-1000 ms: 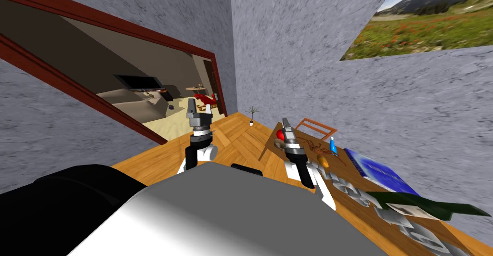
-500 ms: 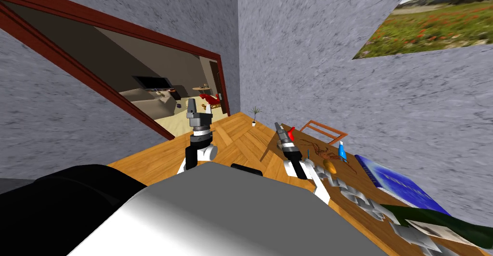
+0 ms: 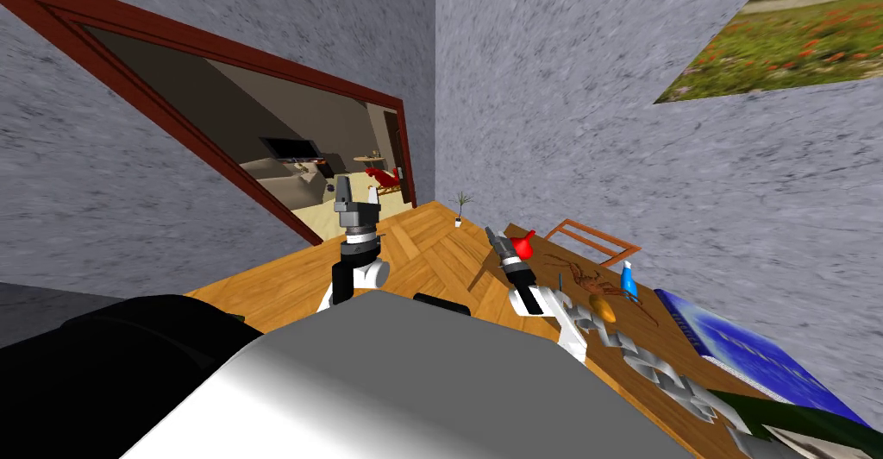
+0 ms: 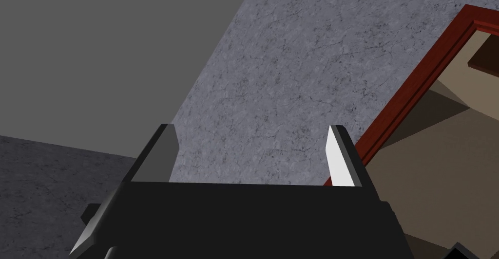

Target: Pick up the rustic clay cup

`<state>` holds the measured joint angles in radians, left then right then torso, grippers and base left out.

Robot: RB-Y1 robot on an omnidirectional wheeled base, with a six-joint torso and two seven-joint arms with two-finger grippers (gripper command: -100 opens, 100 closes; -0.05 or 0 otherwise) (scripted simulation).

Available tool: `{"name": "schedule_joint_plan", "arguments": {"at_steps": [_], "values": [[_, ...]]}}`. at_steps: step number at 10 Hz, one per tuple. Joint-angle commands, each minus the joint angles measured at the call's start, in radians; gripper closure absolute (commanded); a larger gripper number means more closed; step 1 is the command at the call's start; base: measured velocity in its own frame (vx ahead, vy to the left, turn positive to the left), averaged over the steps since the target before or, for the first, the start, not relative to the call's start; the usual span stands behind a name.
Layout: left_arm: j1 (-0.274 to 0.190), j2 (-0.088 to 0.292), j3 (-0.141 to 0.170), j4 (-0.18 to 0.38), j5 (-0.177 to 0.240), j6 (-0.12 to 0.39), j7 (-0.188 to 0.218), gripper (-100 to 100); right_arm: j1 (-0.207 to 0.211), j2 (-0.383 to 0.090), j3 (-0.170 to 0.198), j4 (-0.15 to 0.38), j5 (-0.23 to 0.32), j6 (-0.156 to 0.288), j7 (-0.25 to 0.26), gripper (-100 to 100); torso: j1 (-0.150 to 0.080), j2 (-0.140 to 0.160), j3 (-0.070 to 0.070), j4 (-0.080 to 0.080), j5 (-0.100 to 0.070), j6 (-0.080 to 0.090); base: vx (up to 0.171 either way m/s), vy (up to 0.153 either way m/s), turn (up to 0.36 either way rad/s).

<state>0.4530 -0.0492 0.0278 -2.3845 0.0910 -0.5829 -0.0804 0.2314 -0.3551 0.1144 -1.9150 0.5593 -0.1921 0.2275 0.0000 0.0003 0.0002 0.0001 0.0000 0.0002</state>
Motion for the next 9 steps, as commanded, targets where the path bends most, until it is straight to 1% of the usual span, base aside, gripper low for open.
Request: {"name": "schedule_joint_plan", "arguments": {"at_steps": [1,2,3,4,5,6,7,8,9], "values": [[0.000,0.000,0.000,0.000,0.000,0.000,0.000,0,-0.007,-0.010,0.006,0.035,0.018,0.004,0.020,-100,0.000,0.000,0.000,0.000,0.000,0.000,-0.008,0.005,0.060],[0.000,0.000,0.000,0.000,0.000,0.000,0.000,0,-0.017,-0.042,0.016,0.072,0.049,0.010,0.053,-100,0.000,0.000,0.000,0.000,0.000,0.000,-0.009,0.012,0.139],[0.000,0.000,0.000,0.000,0.000,0.000,0.000,0,-0.017,-0.042,0.016,0.083,0.049,0.010,0.053,-100,0.000,0.000,0.000,0.000,0.000,0.000,-0.006,0.007,0.054],[0.000,0.000,0.000,0.000,0.000,0.000,0.000,0,-0.027,-0.076,0.027,0.113,0.079,0.015,0.086,-100,0.000,0.000,0.000,0.000,0.000,0.000,-0.007,0.010,0.112],[0.000,0.000,0.000,0.000,0.000,0.000,0.000,0,-0.027,-0.076,0.027,0.133,0.079,0.015,0.086,-100,0.000,0.000,0.000,0.000,0.000,0.000,-0.007,0.007,0.064],[0.000,0.000,0.000,0.000,0.000,0.000,0.000,0,-0.035,-0.111,0.037,0.167,0.108,0.019,0.120,-100,0.000,0.000,0.000,0.000,0.000,0.000,-0.009,0.015,0.112],[0.000,0.000,0.000,0.000,0.000,0.000,0.000,0,-0.035,-0.111,0.037,0.184,0.108,0.019,0.120,-100,0.000,0.000,0.000,0.000,0.000,0.000,-0.007,0.010,0.059],[0.000,0.000,0.000,0.000,0.000,0.000,0.000,0,-0.043,-0.148,0.048,0.226,0.137,0.021,0.154,-100,0.000,0.000,0.000,0.000,0.000,0.000,-0.006,0.013,0.124],[0.000,0.000,0.000,0.000,0.000,0.000,0.000,0,-0.043,-0.148,0.048,0.235,0.137,0.021,0.154,-100,0.000,0.000,0.000,0.000,0.000,0.000,-0.005,0.007,0.063]]}}
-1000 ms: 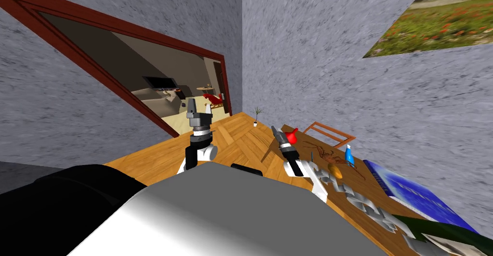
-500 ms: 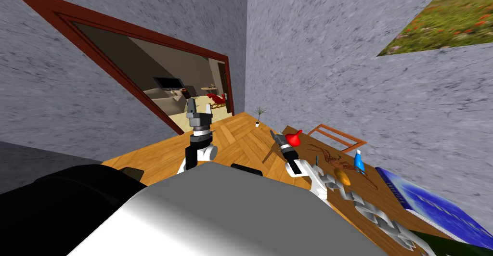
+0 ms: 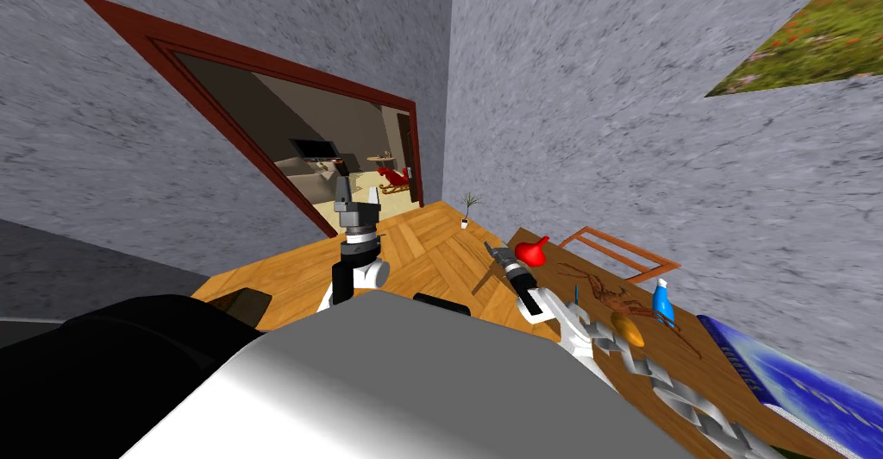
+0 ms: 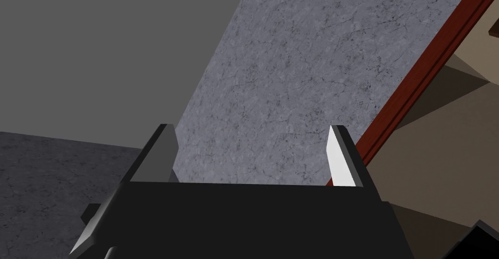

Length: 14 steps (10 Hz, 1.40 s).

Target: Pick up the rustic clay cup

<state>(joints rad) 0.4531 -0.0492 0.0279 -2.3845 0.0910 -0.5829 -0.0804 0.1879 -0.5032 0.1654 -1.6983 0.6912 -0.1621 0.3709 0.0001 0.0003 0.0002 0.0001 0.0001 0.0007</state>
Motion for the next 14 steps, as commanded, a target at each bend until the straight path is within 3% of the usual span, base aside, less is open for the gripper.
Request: {"name": "schedule_joint_plan", "arguments": {"at_steps": [1,3,4,5,6,7,8,9,10,11,14], "values": [[0.000,0.000,0.000,0.000,0.000,0.000,0.000,0,-0.006,-0.037,0.007,0.050,0.032,-0.008,0.045,-100,0.000,0.000,0.000,0.000,0.000,0.000,-0.005,0.012,0.105],[0.000,0.000,0.000,0.000,0.000,0.000,0.000,0,-0.006,-0.037,0.007,0.071,0.032,-0.008,0.045,-100,0.000,0.000,0.000,0.000,0.000,0.000,-0.002,0.004,0.028],[0.000,0.000,0.000,0.000,0.000,0.000,0.000,0,-0.012,-0.076,0.018,0.113,0.058,-0.008,0.079,-100,0.000,0.000,0.000,0.000,0.000,0.000,-0.002,0.010,0.133],[0.000,0.000,0.000,0.000,0.000,0.000,0.000,0,-0.012,-0.076,0.018,0.123,0.058,-0.008,0.079,-100,0.000,0.000,0.000,0.000,0.000,0.000,-0.002,0.006,0.063],[0.000,0.000,0.000,0.000,0.000,0.000,0.000,0,-0.017,-0.114,0.028,0.166,0.083,-0.009,0.112,-100,0.000,0.000,0.000,0.000,0.000,0.000,-0.002,0.012,0.093],[0.000,0.000,0.000,0.000,0.000,0.000,0.000,0,-0.017,-0.114,0.028,0.175,0.083,-0.009,0.112,-100,0.000,0.000,0.000,0.000,0.000,0.000,-0.001,0.010,0.061],[0.000,0.000,0.000,0.000,0.000,0.000,0.000,0,-0.021,-0.151,0.039,0.210,0.107,-0.012,0.146,-100,0.000,0.000,0.000,0.000,0.000,0.000,0.000,0.012,0.113],[0.000,0.000,0.000,0.000,0.000,0.000,0.000,0,-0.021,-0.151,0.039,0.227,0.107,-0.012,0.146,-100,0.000,0.000,0.000,0.000,0.000,0.000,0.001,0.008,0.058],[0.000,0.000,0.000,0.000,0.000,0.000,0.000,0,-0.024,-0.188,0.050,0.260,0.128,-0.016,0.178,-100,0.000,0.000,0.000,0.000,0.000,0.000,0.003,0.012,0.093],[0.000,0.000,0.000,0.000,0.000,0.000,0.000,0,-0.024,-0.188,0.050,0.277,0.128,-0.016,0.178,-100,0.000,0.000,0.000,0.000,0.000,0.000,0.002,0.008,0.060],[0.000,0.000,0.000,0.000,0.000,0.000,0.000,0,-0.026,-0.260,0.072,0.366,0.168,-0.026,0.239,-100,0.000,0.000,0.000,0.000,0.000,0.000,0.003,0.010,0.086]]}}
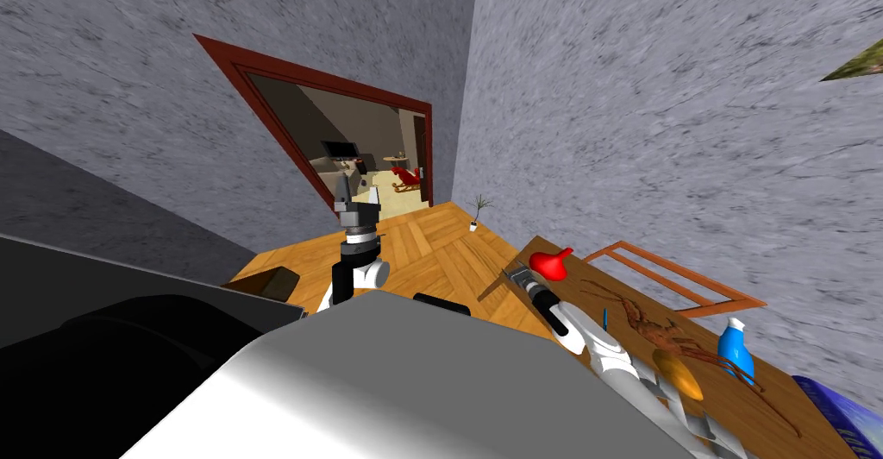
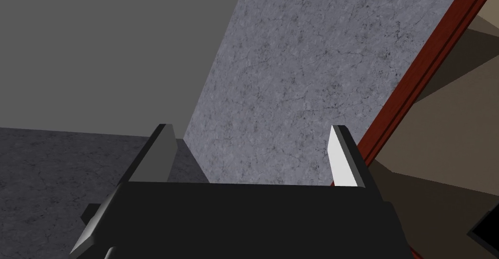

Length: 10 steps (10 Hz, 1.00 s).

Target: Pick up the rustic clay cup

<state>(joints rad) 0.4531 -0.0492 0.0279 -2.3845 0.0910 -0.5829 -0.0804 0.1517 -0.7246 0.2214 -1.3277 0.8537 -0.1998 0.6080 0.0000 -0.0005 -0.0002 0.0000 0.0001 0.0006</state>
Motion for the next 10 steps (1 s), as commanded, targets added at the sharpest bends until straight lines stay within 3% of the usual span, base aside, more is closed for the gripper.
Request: {"name": "schedule_joint_plan", "arguments": {"at_steps": [1,2,3,5,7,10], "values": [[0.000,0.000,0.000,0.000,0.000,0.000,0.000,0,0.011,-0.039,0.016,0.004,0.005,0.012,0.002,-100,0.000,0.000,0.000,0.000,0.000,0.000,0.006,0.007,0.049],[0.000,0.000,0.000,0.000,0.000,0.000,0.000,0,0.011,-0.072,0.027,0.050,0.023,0.006,0.031,-100,0.000,0.000,0.000,0.000,0.000,0.000,0.006,0.008,0.080],[0.000,0.000,0.000,0.000,0.000,0.000,0.000,0,0.011,-0.073,0.027,0.050,0.023,0.006,0.031,-100,0.000,0.000,0.000,0.000,0.000,0.000,0.006,0.005,0.053],[0.000,0.000,0.000,0.000,0.000,0.000,0.000,0,0.016,-0.135,0.049,0.122,0.053,-0.008,0.084,-100,0.000,0.000,0.000,0.000,0.000,0.000,0.011,0.008,0.113],[0.000,0.000,0.000,0.000,0.000,0.000,0.000,0,0.016,-0.135,0.049,0.136,0.053,-0.008,0.084,-100,0.000,0.000,0.000,0.000,0.000,0.000,0.007,0.000,0.014],[0.000,0.000,0.000,0.000,0.000,0.000,0.000,0,0.024,-0.186,0.071,0.211,0.077,-0.022,0.129,-100,0.000,0.000,0.000,0.000,0.000,0.000,0.009,0.000,0.062]]}}
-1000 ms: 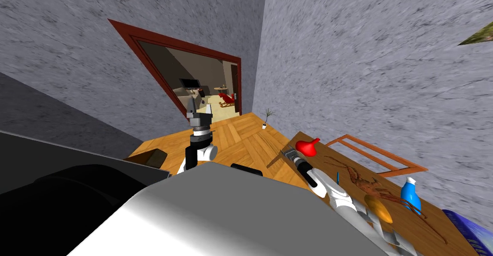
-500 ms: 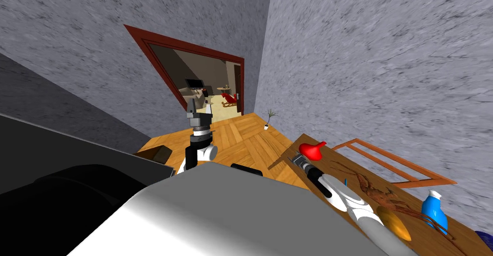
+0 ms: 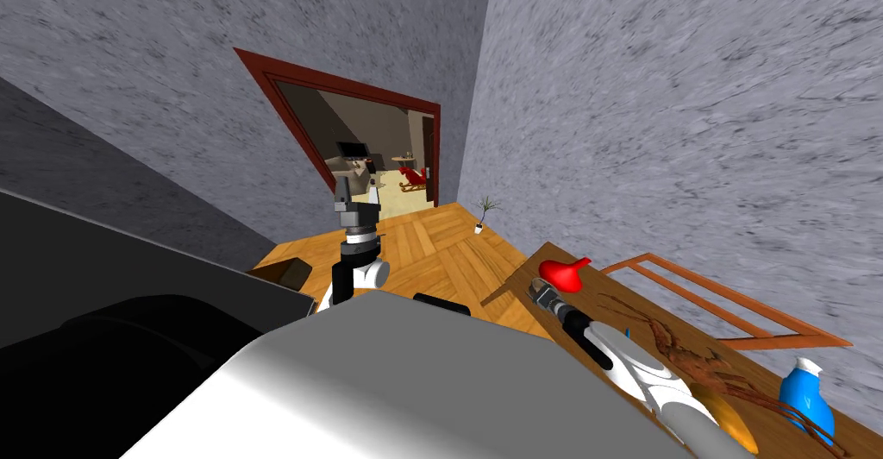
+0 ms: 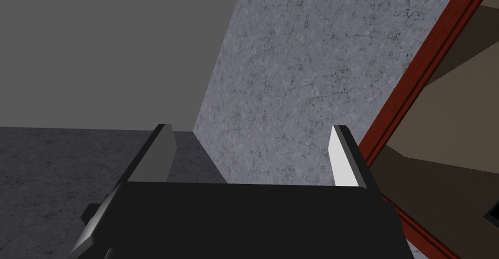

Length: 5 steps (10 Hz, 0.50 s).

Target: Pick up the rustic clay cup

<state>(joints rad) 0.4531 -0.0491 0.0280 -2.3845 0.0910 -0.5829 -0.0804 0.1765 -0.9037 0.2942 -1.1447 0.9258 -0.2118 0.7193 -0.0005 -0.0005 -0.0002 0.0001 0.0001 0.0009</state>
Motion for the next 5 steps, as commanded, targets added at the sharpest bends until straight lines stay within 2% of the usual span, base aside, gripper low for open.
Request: {"name": "schedule_joint_plan", "arguments": {"at_steps": [1,2,3,5], "values": [[0.000,0.000,0.000,0.000,0.000,0.000,0.000,0,0.000,-0.007,-0.001,0.028,0.005,-0.010,0.017,-100,0.000,0.000,0.000,0.000,0.000,0.000,0.010,-0.003,0.035],[0.000,0.000,0.000,0.000,0.000,0.000,0.000,0,0.005,-0.028,0.010,0.061,0.015,-0.017,0.037,-100,0.000,0.000,0.000,0.000,0.000,0.000,0.012,0.000,0.075],[0.000,0.000,0.000,0.000,0.000,0.000,0.000,0,0.005,-0.028,0.010,0.061,0.015,-0.017,0.037,-100,0.000,0.000,0.000,0.000,0.000,0.000,0.010,-0.003,0.021],[0.000,0.000,0.000,0.000,0.000,0.000,0.000,0,0.018,-0.057,0.031,0.114,0.031,-0.031,0.067,-100,0.000,0.000,0.000,0.000,0.000,0.000,0.018,-0.007,0.060]]}}
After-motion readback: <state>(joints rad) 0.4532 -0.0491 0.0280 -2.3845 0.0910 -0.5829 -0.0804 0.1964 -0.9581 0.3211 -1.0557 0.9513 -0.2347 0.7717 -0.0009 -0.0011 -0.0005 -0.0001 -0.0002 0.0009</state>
